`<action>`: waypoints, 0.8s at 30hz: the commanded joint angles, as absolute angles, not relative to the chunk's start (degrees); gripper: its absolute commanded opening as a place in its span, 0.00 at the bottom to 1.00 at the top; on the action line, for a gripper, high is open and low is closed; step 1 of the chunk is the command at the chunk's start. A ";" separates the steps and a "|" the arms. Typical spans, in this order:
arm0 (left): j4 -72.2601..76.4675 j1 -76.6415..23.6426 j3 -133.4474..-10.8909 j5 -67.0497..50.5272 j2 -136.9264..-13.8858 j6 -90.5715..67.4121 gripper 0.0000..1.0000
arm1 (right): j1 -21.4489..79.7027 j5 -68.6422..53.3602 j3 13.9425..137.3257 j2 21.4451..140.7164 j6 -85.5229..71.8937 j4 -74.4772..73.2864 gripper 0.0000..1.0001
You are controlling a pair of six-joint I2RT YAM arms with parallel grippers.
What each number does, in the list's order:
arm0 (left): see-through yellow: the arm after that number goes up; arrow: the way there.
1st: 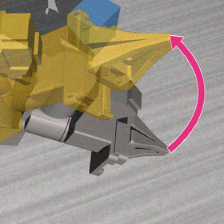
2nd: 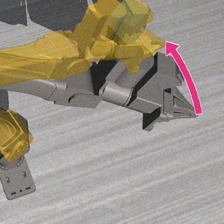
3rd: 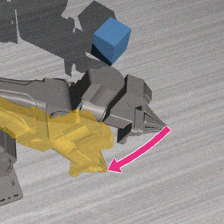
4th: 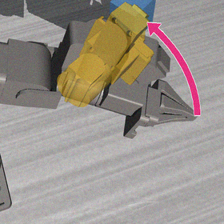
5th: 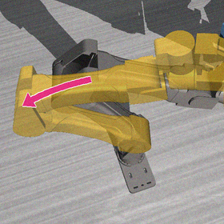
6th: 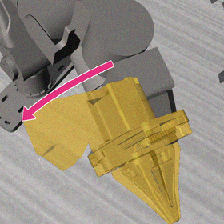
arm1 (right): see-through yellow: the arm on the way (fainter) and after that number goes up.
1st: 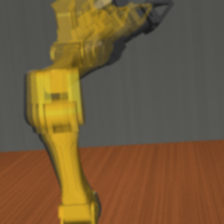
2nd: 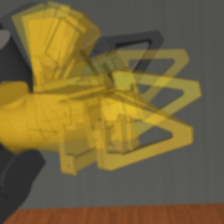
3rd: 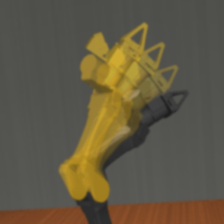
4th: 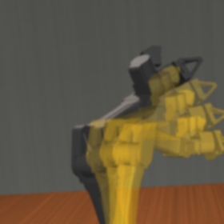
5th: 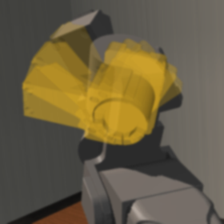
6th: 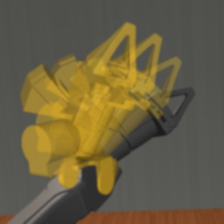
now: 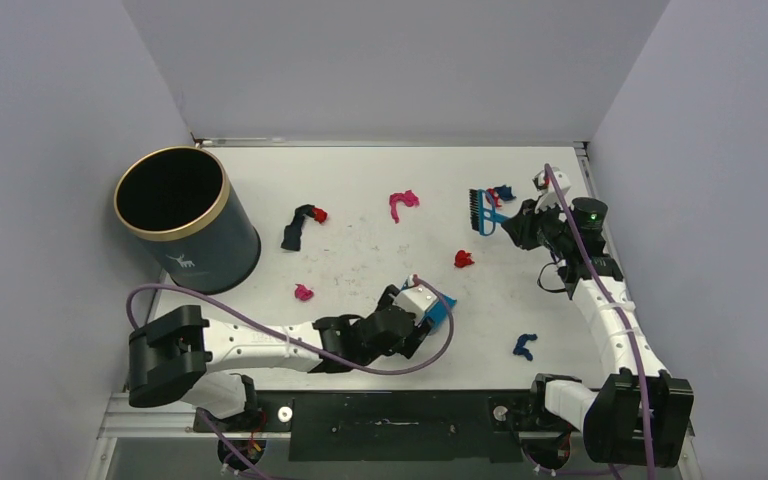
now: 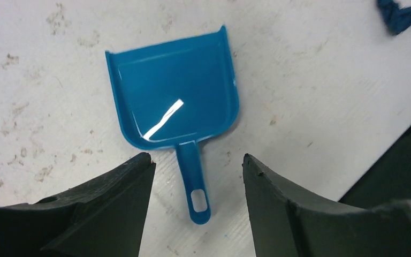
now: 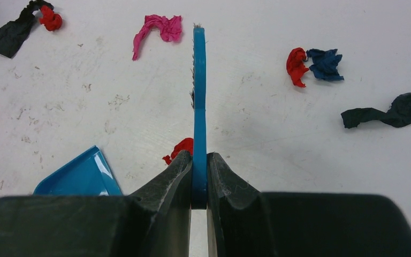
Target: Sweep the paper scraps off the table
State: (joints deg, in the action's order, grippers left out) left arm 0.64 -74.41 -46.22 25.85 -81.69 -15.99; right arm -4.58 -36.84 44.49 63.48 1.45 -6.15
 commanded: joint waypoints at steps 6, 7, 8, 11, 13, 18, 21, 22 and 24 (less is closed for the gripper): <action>10.93 -75.74 -38.85 31.83 -83.10 -21.63 0.60 | -5.03 -38.59 44.56 64.14 2.20 -3.95 0.05; 11.01 -75.68 -38.46 31.49 -83.26 -22.11 0.60 | -5.01 -38.58 44.49 64.16 2.20 -3.91 0.05; 11.44 -75.67 -37.96 30.97 -83.31 -22.56 0.59 | -5.01 -38.63 44.47 64.19 2.20 -3.87 0.05; 11.86 -75.67 -37.19 30.03 -83.39 -23.57 0.58 | -5.03 -38.58 44.39 64.18 2.15 -3.67 0.05; 11.65 -75.67 -37.13 29.21 -83.64 -24.23 0.57 | -5.01 -38.69 44.38 64.46 2.11 -3.66 0.05; 11.49 -75.67 -37.08 27.39 -84.97 -24.40 0.54 | -5.03 -38.76 44.38 64.71 2.13 -3.69 0.05; 11.43 -75.68 -36.84 27.20 -85.73 -24.71 0.53 | -5.04 -38.69 44.30 64.54 2.20 -3.69 0.05; 11.38 -75.67 -36.83 27.19 -86.01 -24.96 0.53 | -5.05 -38.67 44.30 64.52 2.27 -3.65 0.05; 10.63 -75.67 -37.16 27.67 -86.91 -25.44 0.52 | -5.01 -38.68 44.30 64.50 2.34 -3.69 0.05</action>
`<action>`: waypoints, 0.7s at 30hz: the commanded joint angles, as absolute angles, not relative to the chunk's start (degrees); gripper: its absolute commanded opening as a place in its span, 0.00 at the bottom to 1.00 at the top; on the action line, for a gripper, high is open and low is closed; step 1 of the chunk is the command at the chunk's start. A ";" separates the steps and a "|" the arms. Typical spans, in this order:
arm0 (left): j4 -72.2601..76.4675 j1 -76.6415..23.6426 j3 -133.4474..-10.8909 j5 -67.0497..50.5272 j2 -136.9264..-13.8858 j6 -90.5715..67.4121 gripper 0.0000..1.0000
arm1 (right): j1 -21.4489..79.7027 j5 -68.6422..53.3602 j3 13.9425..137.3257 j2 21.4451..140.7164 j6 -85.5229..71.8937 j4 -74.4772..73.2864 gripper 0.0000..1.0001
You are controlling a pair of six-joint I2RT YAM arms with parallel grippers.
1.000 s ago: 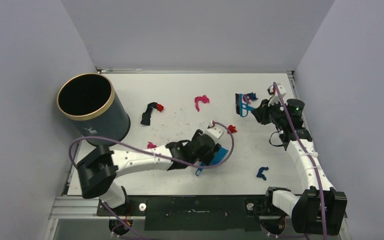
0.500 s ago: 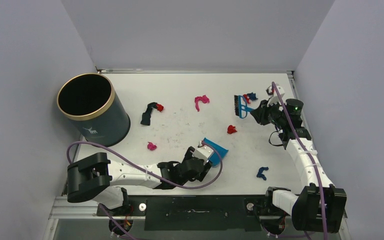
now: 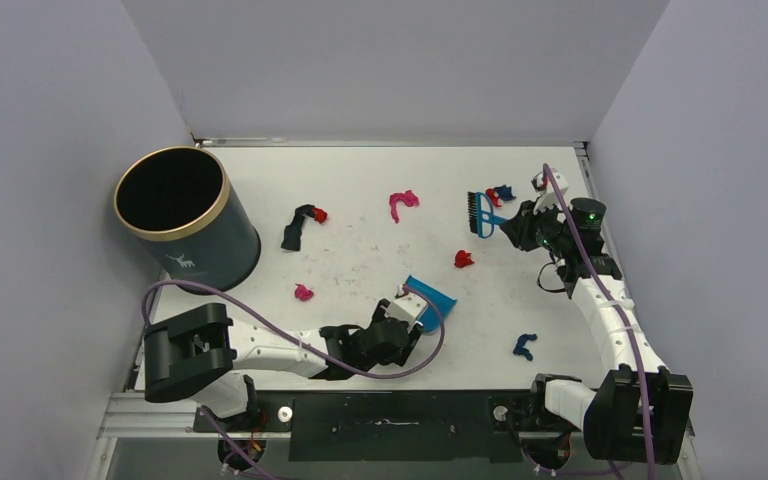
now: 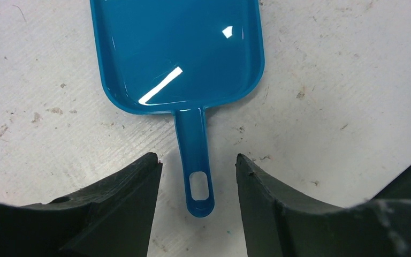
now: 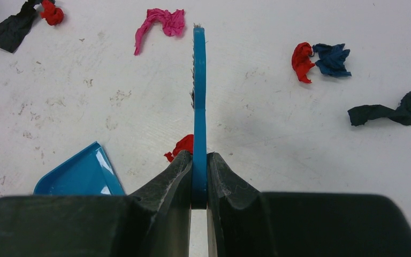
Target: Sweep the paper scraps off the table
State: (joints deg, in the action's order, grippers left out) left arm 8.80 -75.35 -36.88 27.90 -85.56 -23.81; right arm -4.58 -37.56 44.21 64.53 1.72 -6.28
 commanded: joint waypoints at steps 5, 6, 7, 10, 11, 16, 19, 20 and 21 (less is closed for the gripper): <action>7.71 -75.67 -39.29 28.53 -89.83 -25.60 0.50 | -5.08 -38.76 44.30 64.70 2.37 -3.69 0.05; 7.24 -75.67 -39.81 28.36 -90.50 -25.51 0.49 | -5.07 -38.83 44.30 64.69 2.44 -3.69 0.05; 6.87 -75.67 -40.42 28.31 -91.12 -25.41 0.48 | -5.02 -38.84 44.32 64.74 2.46 -3.76 0.05; 6.39 -75.68 -41.48 28.04 -92.08 -25.03 0.44 | -5.10 -38.86 44.31 64.48 2.55 -3.87 0.05; 6.26 -75.67 -41.75 28.09 -92.18 -24.93 0.41 | -5.10 -38.85 44.30 64.43 2.55 -3.87 0.05; 4.25 -75.67 -42.91 29.51 -90.29 -24.11 0.29 | -5.14 -39.00 44.30 64.27 2.50 -3.95 0.05; 0.44 -75.63 -44.66 31.03 -87.37 -23.62 0.25 | -5.15 -39.30 44.21 64.10 2.48 -3.96 0.05; -2.62 -75.59 -45.59 31.82 -85.95 -23.52 0.24 | -5.11 -39.34 44.21 64.03 2.46 -3.96 0.05; -4.70 -75.52 -46.49 32.51 -84.46 -23.40 0.23 | -5.14 -39.29 44.29 63.94 2.42 -3.96 0.05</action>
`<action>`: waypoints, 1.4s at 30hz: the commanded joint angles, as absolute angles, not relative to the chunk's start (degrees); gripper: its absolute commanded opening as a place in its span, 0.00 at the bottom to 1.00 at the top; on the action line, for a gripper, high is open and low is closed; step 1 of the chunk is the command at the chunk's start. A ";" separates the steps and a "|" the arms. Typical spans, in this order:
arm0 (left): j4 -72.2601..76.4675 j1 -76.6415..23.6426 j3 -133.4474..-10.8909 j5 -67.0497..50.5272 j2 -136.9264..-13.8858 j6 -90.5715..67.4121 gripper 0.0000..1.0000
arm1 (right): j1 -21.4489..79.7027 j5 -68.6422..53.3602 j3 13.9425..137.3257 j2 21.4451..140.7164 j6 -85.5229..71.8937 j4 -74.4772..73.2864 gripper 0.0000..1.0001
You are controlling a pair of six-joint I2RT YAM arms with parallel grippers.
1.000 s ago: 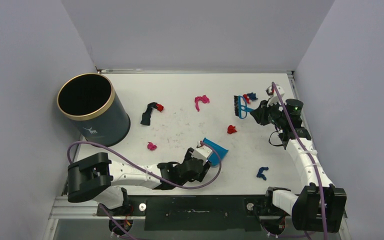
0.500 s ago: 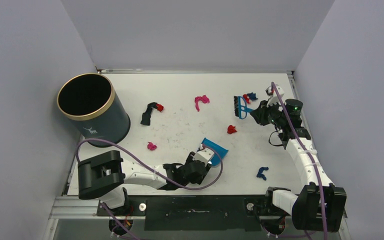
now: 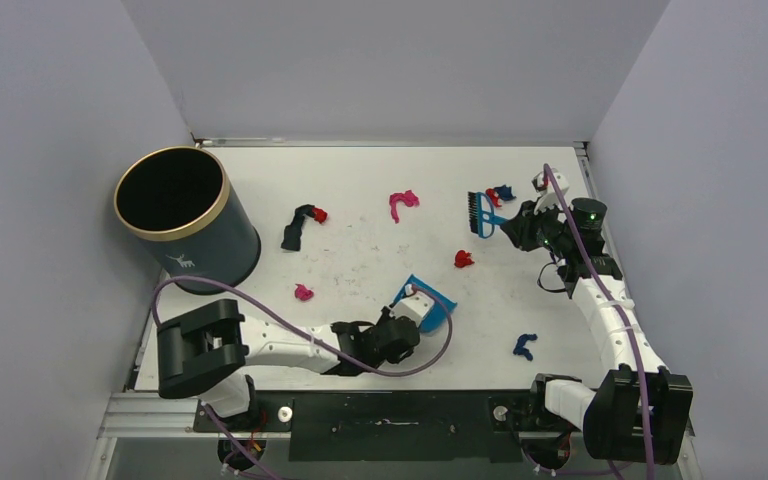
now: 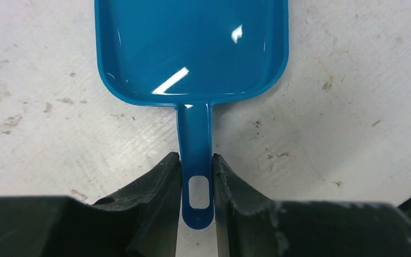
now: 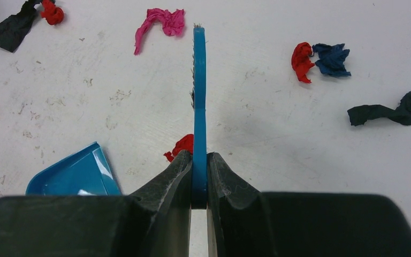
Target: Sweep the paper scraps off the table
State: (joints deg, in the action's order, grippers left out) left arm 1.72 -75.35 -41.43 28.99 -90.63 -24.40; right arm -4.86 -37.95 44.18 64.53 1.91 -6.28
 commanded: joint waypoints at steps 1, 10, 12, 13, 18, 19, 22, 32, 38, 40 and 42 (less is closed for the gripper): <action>-6.98 -75.31 -47.31 33.41 -82.65 -23.31 0.23 | -5.11 -39.09 44.42 63.79 2.38 -4.00 0.05; -23.82 -64.14 -53.34 35.77 -64.48 -19.81 0.18 | -0.72 -32.79 48.75 65.58 2.61 -7.90 0.05; -23.74 -62.23 -53.48 36.63 -60.21 -15.95 0.13 | 3.67 -32.00 50.41 66.78 3.67 -9.77 0.05; -23.28 -61.55 -53.26 37.69 -58.15 -14.30 0.08 | 5.99 -32.51 51.42 67.57 4.12 -10.74 0.05; -16.13 -60.39 -47.57 46.66 -48.34 -7.34 0.00 | 15.26 -41.71 59.10 74.86 6.06 -16.61 0.05; -13.45 -60.35 -45.36 47.91 -45.78 -6.06 0.00 | 17.76 -43.07 61.66 77.21 7.16 -19.06 0.05; -3.71 -60.06 -36.81 51.88 -37.77 -1.93 0.00 | 27.39 -44.96 69.48 85.55 10.57 -26.46 0.05; 7.27 -59.72 -31.27 67.70 -16.23 7.06 0.00 | 45.36 -52.72 84.16 106.07 -3.04 -18.76 0.05; 13.60 -59.32 -28.85 71.44 -9.26 11.69 0.00 | 52.68 -52.05 84.85 110.89 -19.80 -0.43 0.05; 13.73 -59.15 -28.96 70.76 -9.08 11.81 0.00 | 54.09 -51.66 84.99 112.38 -25.92 6.59 0.05; 13.32 -58.76 -29.28 70.13 -9.43 11.62 0.00 | 54.98 -50.27 84.91 114.53 -35.38 15.91 0.05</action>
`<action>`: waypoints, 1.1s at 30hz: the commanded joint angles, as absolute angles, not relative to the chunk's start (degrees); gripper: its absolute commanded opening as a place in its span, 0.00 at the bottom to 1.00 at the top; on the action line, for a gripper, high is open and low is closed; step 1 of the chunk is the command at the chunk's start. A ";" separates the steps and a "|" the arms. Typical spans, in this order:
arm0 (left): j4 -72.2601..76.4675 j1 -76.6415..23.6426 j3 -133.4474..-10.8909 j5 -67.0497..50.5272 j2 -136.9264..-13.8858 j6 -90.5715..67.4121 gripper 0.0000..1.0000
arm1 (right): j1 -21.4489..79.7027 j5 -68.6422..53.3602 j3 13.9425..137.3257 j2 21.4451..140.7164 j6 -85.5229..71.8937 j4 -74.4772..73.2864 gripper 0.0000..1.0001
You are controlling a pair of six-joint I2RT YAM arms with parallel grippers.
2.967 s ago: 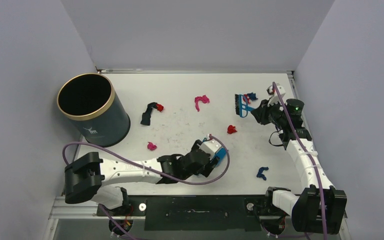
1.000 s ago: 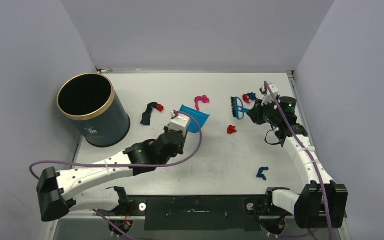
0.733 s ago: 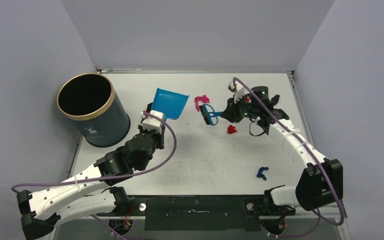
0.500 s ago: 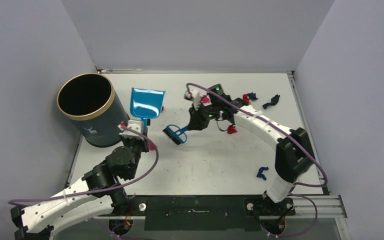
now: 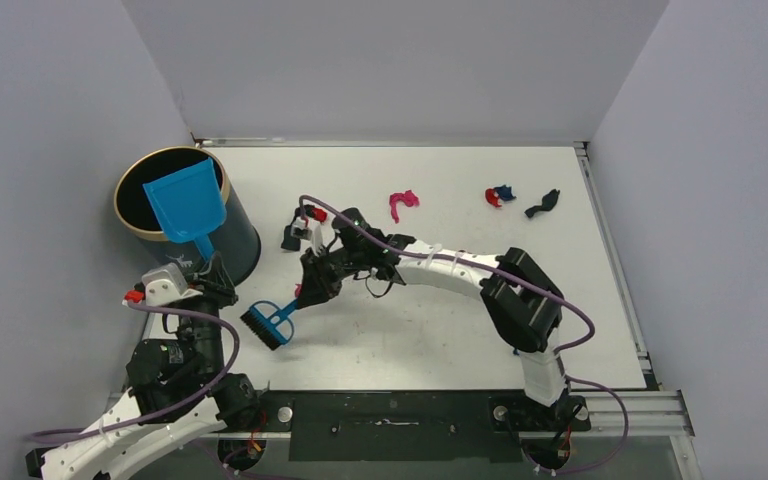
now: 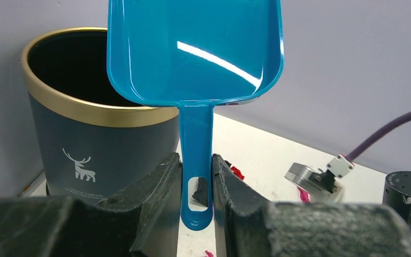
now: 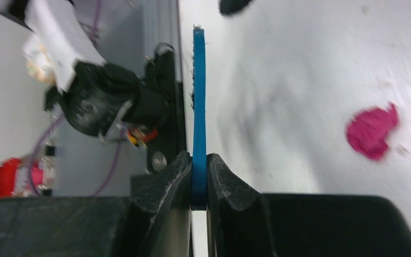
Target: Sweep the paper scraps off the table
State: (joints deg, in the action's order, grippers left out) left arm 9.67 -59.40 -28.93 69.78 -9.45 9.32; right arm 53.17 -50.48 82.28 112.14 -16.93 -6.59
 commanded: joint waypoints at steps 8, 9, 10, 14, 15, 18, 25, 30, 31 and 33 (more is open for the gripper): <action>9.49 -52.00 -30.20 65.25 -7.44 4.97 0.00 | 60.18 -42.00 94.52 127.73 -61.92 24.63 0.05; 9.01 -50.49 -30.26 63.78 -7.36 3.46 0.00 | 60.73 -40.88 96.83 129.52 -62.51 22.53 0.05; 8.07 -48.94 -30.50 61.77 -7.62 1.91 0.00 | 61.33 -39.80 99.10 131.15 -63.00 20.75 0.05; 3.79 -42.59 -31.90 54.90 -10.41 -4.62 0.00 | 63.65 -34.58 107.31 136.21 -63.40 10.76 0.05; 3.47 -41.34 -32.10 53.45 -10.90 -5.55 0.00 | 64.32 -33.23 108.83 136.99 -62.85 8.48 0.05; 3.29 -38.33 -32.08 50.19 -11.89 -7.46 0.00 | 65.52 -30.79 110.49 138.57 -63.18 5.37 0.05; 2.46 -34.90 -32.38 46.07 -13.10 -9.32 0.00 | 65.53 -24.95 111.26 139.92 -63.10 -2.94 0.05; 2.35 -34.89 -32.34 46.33 -13.15 -8.79 0.00 | 63.23 -23.17 105.32 135.55 -62.58 -4.81 0.05; 2.37 -34.89 -32.34 46.32 -13.11 -8.71 0.00 | 62.54 -23.30 102.79 133.91 -62.36 -4.38 0.05; 2.30 -34.89 -32.30 46.30 -13.05 -8.60 0.00 | 60.69 -23.28 96.93 130.25 -62.14 -2.65 0.05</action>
